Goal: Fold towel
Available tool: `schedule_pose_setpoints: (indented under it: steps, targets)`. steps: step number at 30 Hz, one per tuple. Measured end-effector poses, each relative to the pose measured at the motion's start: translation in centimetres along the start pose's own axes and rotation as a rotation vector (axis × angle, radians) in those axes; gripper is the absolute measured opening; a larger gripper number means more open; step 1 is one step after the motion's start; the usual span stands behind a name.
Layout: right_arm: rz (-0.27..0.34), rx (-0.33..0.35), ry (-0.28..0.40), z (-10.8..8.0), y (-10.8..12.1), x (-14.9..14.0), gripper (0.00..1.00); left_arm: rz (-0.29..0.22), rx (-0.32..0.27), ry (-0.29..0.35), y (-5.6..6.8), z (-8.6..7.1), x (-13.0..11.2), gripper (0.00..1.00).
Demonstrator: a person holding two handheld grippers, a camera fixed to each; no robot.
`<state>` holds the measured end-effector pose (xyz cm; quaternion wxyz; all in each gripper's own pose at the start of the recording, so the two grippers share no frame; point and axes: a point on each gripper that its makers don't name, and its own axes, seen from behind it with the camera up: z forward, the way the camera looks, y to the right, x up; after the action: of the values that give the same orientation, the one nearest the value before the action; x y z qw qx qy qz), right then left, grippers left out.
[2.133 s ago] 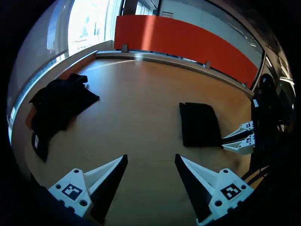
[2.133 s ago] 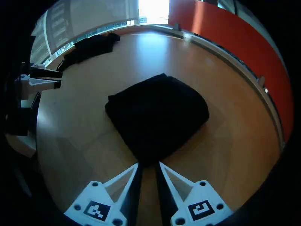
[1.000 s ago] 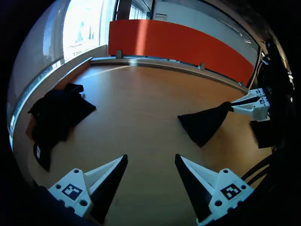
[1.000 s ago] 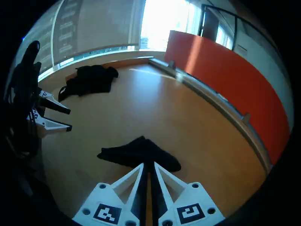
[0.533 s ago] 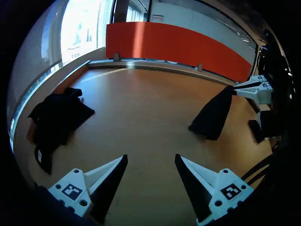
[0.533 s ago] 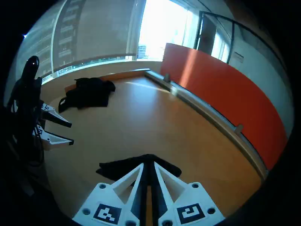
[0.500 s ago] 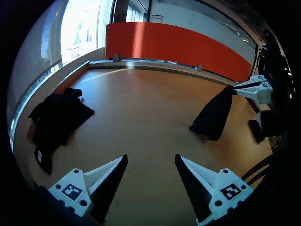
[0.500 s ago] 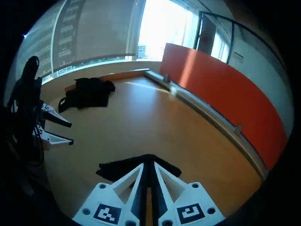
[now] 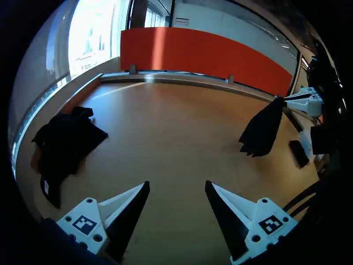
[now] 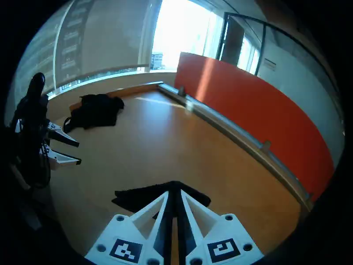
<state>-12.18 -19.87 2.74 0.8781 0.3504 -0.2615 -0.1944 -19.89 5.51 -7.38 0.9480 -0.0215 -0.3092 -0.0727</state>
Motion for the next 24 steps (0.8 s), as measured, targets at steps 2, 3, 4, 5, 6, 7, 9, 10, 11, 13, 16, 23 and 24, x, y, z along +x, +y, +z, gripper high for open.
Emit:
schedule_pose_setpoints:
  steps: [2, 3, 4, 5, 6, 7, 9, 10, 11, 13, 16, 23, 24]
  targets:
    - [0.007, -0.014, -0.003, -0.7, 1.0, -0.4, 0.04, 0.005, -0.003, -0.001, 0.2, 0.1, 0.1, 0.93]
    - [0.010, -0.020, -0.005, -1.0, 1.5, -0.6, 0.04, 0.007, -0.004, -0.002, 0.3, 0.1, 0.1, 0.93]
    - [0.015, -0.027, -0.006, -1.4, 2.1, -0.8, 0.04, 0.011, -0.005, -0.003, 0.4, 0.2, 0.2, 0.93]
    - [0.020, -0.033, -0.007, -1.8, 2.6, -1.0, 0.04, 0.014, -0.007, -0.004, 0.5, 0.3, 0.2, 0.93]
    - [0.025, -0.039, -0.008, -2.1, 3.1, -1.3, 0.04, 0.016, -0.008, -0.005, 0.6, 0.3, 0.2, 0.93]
    - [0.030, -0.047, -0.009, -2.5, 3.7, -1.5, 0.04, 0.019, -0.010, -0.006, 0.8, 0.4, 0.3, 0.93]
    - [0.040, -0.059, -0.012, -3.1, 4.8, -2.1, 0.04, 0.024, -0.013, -0.007, 1.1, 0.5, 0.3, 0.93]
    - [0.044, -0.066, -0.014, -3.5, 5.5, -2.4, 0.04, 0.026, -0.014, -0.008, 1.2, 0.6, 0.4, 0.93]
    - [0.047, -0.072, -0.016, -3.8, 6.0, -2.7, 0.04, 0.028, -0.015, -0.008, 1.4, 0.7, 0.4, 0.93]
    - [0.053, -0.083, -0.023, -4.4, 7.2, -3.4, 0.04, 0.031, -0.016, -0.010, 1.6, 0.8, 0.5, 0.93]
    - [0.060, -0.099, -0.034, -5.2, 8.9, -4.5, 0.04, 0.034, -0.013, -0.012, 2.0, 1.0, 0.5, 0.93]
    - [0.086, -0.124, -0.053, -6.8, 12.3, -6.9, 0.04, 0.040, -0.006, -0.017, 2.7, 1.3, 0.7, 0.93]
    - [0.091, -0.126, -0.055, -6.9, 12.8, -7.3, 0.04, 0.040, -0.004, -0.017, 2.8, 1.4, 0.8, 0.93]
